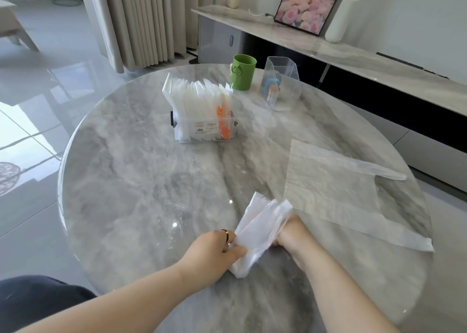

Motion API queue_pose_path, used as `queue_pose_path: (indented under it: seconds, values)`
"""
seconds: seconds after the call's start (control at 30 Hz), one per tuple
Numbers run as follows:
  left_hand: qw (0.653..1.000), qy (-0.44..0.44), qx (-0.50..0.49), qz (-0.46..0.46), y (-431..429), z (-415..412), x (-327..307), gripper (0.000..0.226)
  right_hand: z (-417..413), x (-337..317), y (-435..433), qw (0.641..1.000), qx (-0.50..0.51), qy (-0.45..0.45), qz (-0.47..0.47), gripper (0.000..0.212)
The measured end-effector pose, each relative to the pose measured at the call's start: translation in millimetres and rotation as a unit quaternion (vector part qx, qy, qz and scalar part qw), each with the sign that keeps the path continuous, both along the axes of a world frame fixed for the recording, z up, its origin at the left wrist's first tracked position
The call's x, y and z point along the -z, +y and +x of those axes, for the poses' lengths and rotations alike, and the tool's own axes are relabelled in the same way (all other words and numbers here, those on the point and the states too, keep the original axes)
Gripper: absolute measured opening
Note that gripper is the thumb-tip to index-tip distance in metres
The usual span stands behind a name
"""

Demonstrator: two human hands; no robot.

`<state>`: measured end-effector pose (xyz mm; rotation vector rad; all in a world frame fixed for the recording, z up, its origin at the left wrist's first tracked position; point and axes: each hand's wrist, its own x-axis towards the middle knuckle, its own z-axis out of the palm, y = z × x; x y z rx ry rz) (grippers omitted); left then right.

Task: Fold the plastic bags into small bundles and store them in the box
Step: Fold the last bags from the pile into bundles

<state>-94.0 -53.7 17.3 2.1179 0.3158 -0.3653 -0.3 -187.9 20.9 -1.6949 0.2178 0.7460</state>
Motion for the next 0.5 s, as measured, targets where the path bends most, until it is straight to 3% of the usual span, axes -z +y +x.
queue_pose_path:
  seconds: [0.03, 0.13, 0.2, 0.3, 0.37, 0.43, 0.5]
  values:
    - [1.000, -0.003, -0.013, 0.017, -2.0, 1.3, -0.1, 0.046, 0.4, -2.0, -0.7, 0.999, -0.019, 0.001, 0.030, 0.033]
    - [0.998, -0.007, -0.039, 0.056, -6.7, 5.2, 1.7, 0.044, -1.4, -8.6, -9.3, 0.993, -0.018, 0.052, 0.102, 0.061]
    - [0.996, -0.006, -0.044, 0.077, -9.3, 7.0, 2.1, 0.043, 0.6, -9.0, -11.4, 0.993, -0.037, 0.050, 0.105, 0.061]
    - [0.995, -0.010, -0.047, 0.091, -10.5, 7.7, 3.5, 0.038, -5.8, -9.9, -3.1, 0.993, -0.090, -0.060, -0.035, 0.025]
    - [0.995, -0.020, -0.046, 0.092, -10.4, 7.7, 5.8, 0.026, -3.0, -5.3, 2.0, 0.976, -0.090, -0.150, -0.130, 0.028]
    - [0.994, -0.020, -0.047, 0.096, -9.4, 9.1, 8.0, 0.015, 4.4, -3.8, 7.9, 0.964, -0.095, -0.187, -0.161, 0.027]
    - [0.992, -0.018, -0.043, 0.118, -9.1, 9.9, 8.5, 0.026, 11.1, -5.3, 12.2, 0.961, -0.115, -0.185, -0.170, 0.031]
